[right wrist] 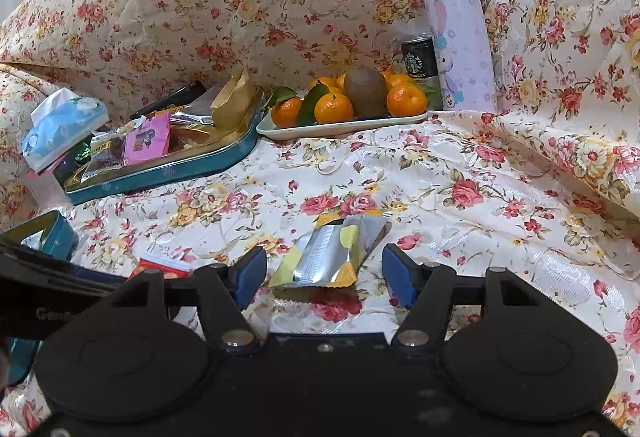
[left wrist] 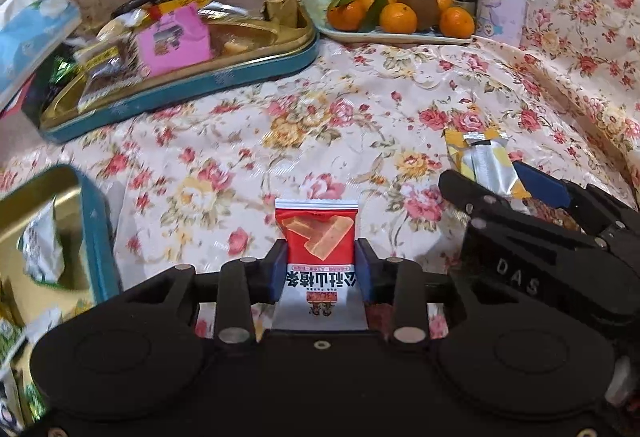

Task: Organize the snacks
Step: 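Lift both held packets off the quilt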

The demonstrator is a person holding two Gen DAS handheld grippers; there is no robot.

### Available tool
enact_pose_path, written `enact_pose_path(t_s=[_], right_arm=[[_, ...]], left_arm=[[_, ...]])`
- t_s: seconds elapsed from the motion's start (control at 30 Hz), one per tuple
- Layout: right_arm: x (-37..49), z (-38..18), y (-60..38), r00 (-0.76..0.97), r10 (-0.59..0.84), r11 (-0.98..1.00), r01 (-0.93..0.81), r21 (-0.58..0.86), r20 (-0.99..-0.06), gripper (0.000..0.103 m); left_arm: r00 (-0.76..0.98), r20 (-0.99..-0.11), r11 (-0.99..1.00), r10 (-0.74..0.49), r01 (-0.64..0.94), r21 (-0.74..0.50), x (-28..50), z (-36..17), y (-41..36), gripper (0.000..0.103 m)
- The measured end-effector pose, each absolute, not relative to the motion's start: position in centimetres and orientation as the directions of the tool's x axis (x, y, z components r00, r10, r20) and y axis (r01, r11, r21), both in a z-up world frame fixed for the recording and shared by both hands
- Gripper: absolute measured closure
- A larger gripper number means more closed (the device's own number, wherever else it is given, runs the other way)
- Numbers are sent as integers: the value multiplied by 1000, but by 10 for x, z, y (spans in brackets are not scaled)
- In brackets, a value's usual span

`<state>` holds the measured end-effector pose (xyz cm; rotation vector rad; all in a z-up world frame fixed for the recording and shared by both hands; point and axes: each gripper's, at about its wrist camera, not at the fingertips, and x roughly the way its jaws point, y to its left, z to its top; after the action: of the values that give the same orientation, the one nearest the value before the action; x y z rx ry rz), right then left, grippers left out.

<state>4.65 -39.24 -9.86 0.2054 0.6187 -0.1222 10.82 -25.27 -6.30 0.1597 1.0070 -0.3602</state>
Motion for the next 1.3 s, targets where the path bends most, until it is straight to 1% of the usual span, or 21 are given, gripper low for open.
enact_pose_path(t_s=[0.43, 0.53, 0.63, 0.77, 0.9, 1.07, 1.13, 1.23, 1.3], right_arm=[[48, -98, -393, 805, -52, 975, 170, 145, -591, 35], [49, -98, -392, 801, -51, 977, 163, 135, -596, 34], [51, -98, -390, 796, -57, 981, 158, 116, -603, 32], [55, -97, -386, 783, -61, 987, 140, 79, -619, 28], [63, -94, -376, 744, -101, 991, 135, 0, -660, 28], [90, -80, -379, 638, -130, 980, 201, 1, -759, 29], [104, -77, -380, 588, -150, 975, 219, -22, -794, 30], [122, -74, -378, 531, -178, 973, 220, -69, -828, 32], [130, -73, -376, 518, -186, 974, 207, -89, -835, 38]], left_arm=[[501, -840, 958, -207, 279, -70, 68, -64, -220, 60], [502, -840, 963, -208, 256, -86, 62, -64, -216, 60], [501, -842, 963, -200, 261, -74, 60, -65, -217, 60], [494, -843, 962, -215, 255, -95, 61, -65, -213, 60], [482, -845, 962, -231, 245, -123, 63, -64, -210, 60], [495, -842, 963, -215, 249, -100, 60, -65, -214, 60], [497, -842, 964, -211, 250, -94, 59, -65, -215, 60], [493, -842, 963, -218, 250, -103, 60, -64, -213, 60], [491, -842, 962, -224, 249, -110, 60, -64, -212, 60]])
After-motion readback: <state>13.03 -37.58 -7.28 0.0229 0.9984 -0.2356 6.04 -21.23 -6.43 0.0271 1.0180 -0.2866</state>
